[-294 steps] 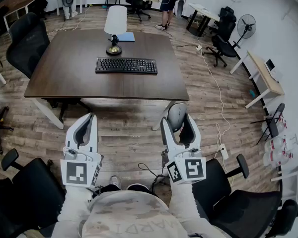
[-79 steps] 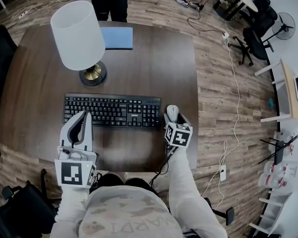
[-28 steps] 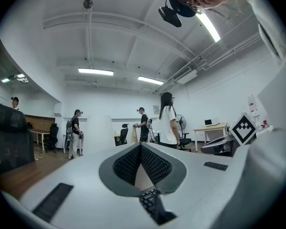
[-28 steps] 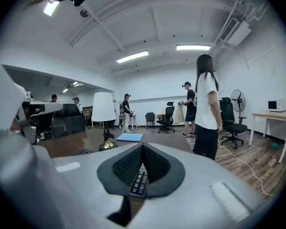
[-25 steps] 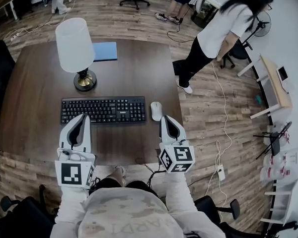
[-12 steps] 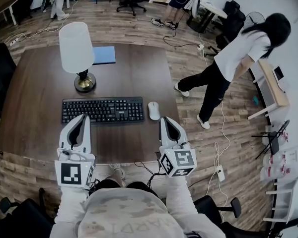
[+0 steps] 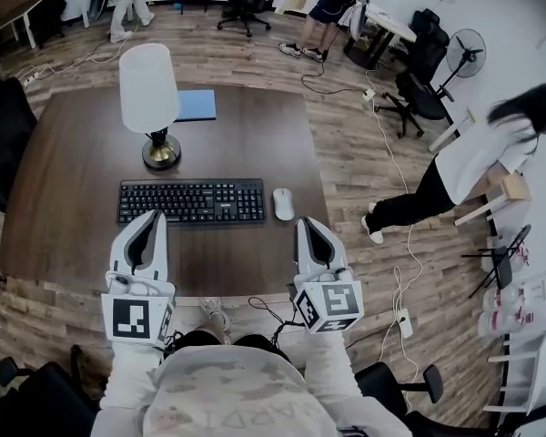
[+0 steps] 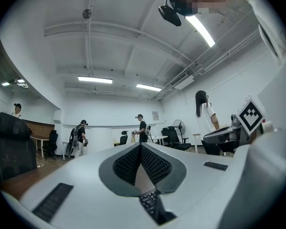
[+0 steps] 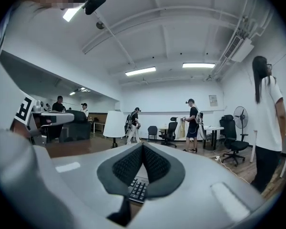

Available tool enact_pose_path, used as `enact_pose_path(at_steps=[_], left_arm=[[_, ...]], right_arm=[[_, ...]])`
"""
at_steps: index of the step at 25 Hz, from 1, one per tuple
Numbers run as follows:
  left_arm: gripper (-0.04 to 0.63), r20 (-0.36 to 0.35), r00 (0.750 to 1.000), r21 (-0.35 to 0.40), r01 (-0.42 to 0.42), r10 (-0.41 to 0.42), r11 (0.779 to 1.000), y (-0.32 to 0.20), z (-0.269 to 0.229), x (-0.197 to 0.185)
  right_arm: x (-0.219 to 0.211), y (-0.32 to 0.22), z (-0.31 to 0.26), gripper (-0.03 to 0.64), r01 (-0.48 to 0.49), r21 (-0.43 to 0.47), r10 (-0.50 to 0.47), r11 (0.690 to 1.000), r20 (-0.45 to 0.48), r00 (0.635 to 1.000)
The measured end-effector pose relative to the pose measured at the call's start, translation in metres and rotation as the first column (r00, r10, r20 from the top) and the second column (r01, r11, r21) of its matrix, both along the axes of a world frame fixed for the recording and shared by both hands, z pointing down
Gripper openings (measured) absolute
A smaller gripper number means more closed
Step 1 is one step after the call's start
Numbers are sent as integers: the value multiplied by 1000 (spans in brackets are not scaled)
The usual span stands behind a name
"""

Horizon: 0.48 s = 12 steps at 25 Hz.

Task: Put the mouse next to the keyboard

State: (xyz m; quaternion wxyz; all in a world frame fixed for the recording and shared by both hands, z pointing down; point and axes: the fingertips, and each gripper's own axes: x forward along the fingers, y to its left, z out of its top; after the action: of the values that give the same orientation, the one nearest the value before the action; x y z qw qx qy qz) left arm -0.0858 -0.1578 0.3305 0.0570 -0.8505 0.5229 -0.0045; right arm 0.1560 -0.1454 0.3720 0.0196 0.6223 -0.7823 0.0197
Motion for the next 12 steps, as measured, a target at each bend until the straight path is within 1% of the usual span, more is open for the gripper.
enact_pose_path(at_steps=[4, 12], left_arm=[[6, 0, 1000, 13, -4, 4, 1000, 5, -6, -1], [6, 0, 1000, 32, -8, 8, 999, 20, -11, 2]], right_arm=[[-4, 8, -10, 9, 0, 23, 0, 1000, -9, 1000], [1, 26, -28, 9, -5, 67, 5, 998, 6, 1000]])
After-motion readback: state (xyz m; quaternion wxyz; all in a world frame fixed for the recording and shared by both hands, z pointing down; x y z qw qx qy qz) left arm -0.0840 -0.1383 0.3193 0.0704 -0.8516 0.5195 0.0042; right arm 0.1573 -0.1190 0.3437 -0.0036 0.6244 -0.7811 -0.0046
